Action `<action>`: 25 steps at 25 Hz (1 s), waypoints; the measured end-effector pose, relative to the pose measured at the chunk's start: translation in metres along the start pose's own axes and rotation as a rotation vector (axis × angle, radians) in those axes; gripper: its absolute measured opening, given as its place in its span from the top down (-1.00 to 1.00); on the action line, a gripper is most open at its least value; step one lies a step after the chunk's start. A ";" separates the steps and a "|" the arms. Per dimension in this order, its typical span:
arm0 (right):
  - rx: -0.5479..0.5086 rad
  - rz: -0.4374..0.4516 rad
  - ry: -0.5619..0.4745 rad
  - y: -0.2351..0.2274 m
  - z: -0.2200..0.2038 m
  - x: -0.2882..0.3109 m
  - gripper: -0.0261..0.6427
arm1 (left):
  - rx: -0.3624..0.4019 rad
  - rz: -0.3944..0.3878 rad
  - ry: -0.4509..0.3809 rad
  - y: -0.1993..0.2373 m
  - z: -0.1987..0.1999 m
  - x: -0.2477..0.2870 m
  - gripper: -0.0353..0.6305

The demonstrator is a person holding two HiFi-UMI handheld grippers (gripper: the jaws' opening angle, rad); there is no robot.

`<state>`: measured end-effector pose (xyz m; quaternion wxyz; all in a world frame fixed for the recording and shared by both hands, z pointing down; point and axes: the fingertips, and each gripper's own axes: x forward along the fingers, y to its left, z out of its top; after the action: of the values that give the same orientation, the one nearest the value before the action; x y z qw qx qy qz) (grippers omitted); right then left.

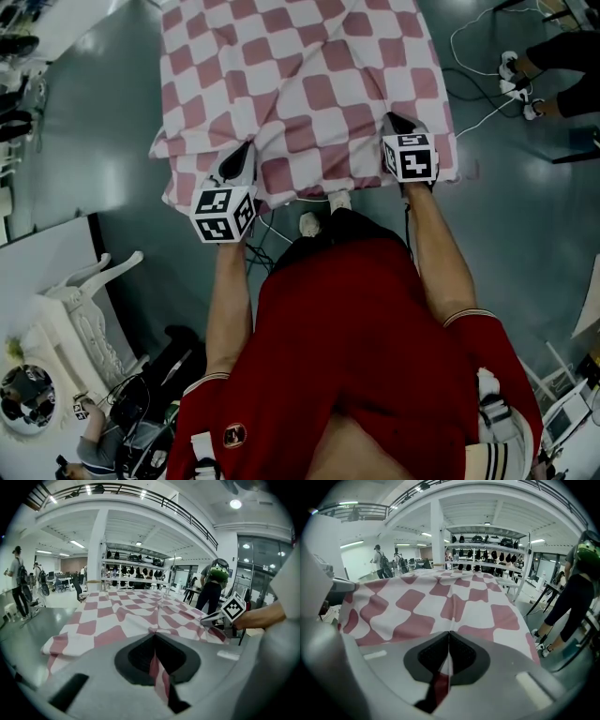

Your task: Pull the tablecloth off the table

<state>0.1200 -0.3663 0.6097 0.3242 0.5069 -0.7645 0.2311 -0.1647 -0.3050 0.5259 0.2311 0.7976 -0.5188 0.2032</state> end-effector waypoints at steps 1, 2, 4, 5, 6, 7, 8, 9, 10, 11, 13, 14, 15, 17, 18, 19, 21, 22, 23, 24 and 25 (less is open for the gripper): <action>0.005 0.004 -0.001 0.001 0.001 -0.001 0.89 | 0.001 -0.003 0.001 -0.001 0.000 0.000 0.87; 0.013 0.007 -0.003 0.001 0.001 -0.003 0.89 | 0.003 -0.007 0.004 -0.002 0.000 0.000 0.87; 0.032 0.015 -0.014 0.003 -0.001 -0.008 0.89 | 0.006 -0.015 0.010 -0.004 -0.002 -0.001 0.87; 0.042 0.019 -0.023 0.005 -0.002 -0.011 0.89 | 0.008 -0.019 0.013 -0.005 -0.003 -0.001 0.87; 0.053 0.024 -0.032 0.007 -0.004 -0.014 0.89 | 0.009 -0.024 0.015 -0.006 -0.005 -0.002 0.87; 0.062 0.029 -0.042 0.009 -0.006 -0.017 0.89 | 0.010 -0.029 0.017 -0.007 -0.007 -0.002 0.87; 0.071 0.033 -0.054 0.012 -0.007 -0.021 0.89 | 0.010 -0.035 0.018 -0.008 -0.009 -0.003 0.87; 0.080 0.036 -0.067 0.015 -0.007 -0.026 0.89 | 0.012 -0.042 0.019 -0.008 -0.010 -0.004 0.87; 0.089 0.037 -0.082 0.017 -0.007 -0.031 0.89 | 0.013 -0.049 0.017 -0.010 -0.010 -0.005 0.87; 0.099 0.037 -0.099 0.018 -0.005 -0.038 0.89 | 0.015 -0.058 0.014 -0.012 -0.009 -0.007 0.87; 0.120 0.037 -0.131 0.019 0.000 -0.050 0.89 | 0.020 -0.074 0.003 -0.015 -0.005 -0.010 0.87; 0.131 0.036 -0.146 0.019 0.002 -0.055 0.89 | 0.022 -0.083 -0.002 -0.017 -0.003 -0.012 0.87; 0.141 0.033 -0.160 0.019 0.005 -0.061 0.89 | 0.023 -0.092 -0.006 -0.019 -0.002 -0.014 0.87; 0.150 0.020 -0.182 0.018 0.008 -0.072 0.89 | 0.025 -0.114 -0.013 -0.024 0.000 -0.017 0.87; 0.150 0.012 -0.191 0.018 0.008 -0.079 0.89 | 0.027 -0.126 -0.018 -0.027 0.000 -0.020 0.87; 0.148 0.004 -0.200 0.020 0.006 -0.086 0.89 | 0.028 -0.139 -0.023 -0.030 -0.002 -0.025 0.87; 0.139 -0.001 -0.216 0.032 -0.003 -0.096 0.89 | 0.029 -0.161 -0.031 -0.032 -0.014 -0.035 0.87; 0.132 0.002 -0.223 0.040 -0.010 -0.098 0.89 | 0.029 -0.169 -0.034 -0.032 -0.021 -0.039 0.87; 0.126 0.008 -0.229 0.049 -0.016 -0.100 0.89 | 0.029 -0.176 -0.036 -0.031 -0.029 -0.043 0.87; 0.121 0.013 -0.234 0.058 -0.023 -0.103 0.89 | 0.030 -0.181 -0.040 -0.031 -0.035 -0.048 0.87; 0.119 0.015 -0.240 0.065 -0.029 -0.108 0.89 | 0.033 -0.185 -0.045 -0.034 -0.040 -0.054 0.87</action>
<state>0.0976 -0.2544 0.5486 0.1979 0.5434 -0.7866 0.2164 -0.1573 -0.2306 0.5223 0.2242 0.8502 -0.4445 0.1714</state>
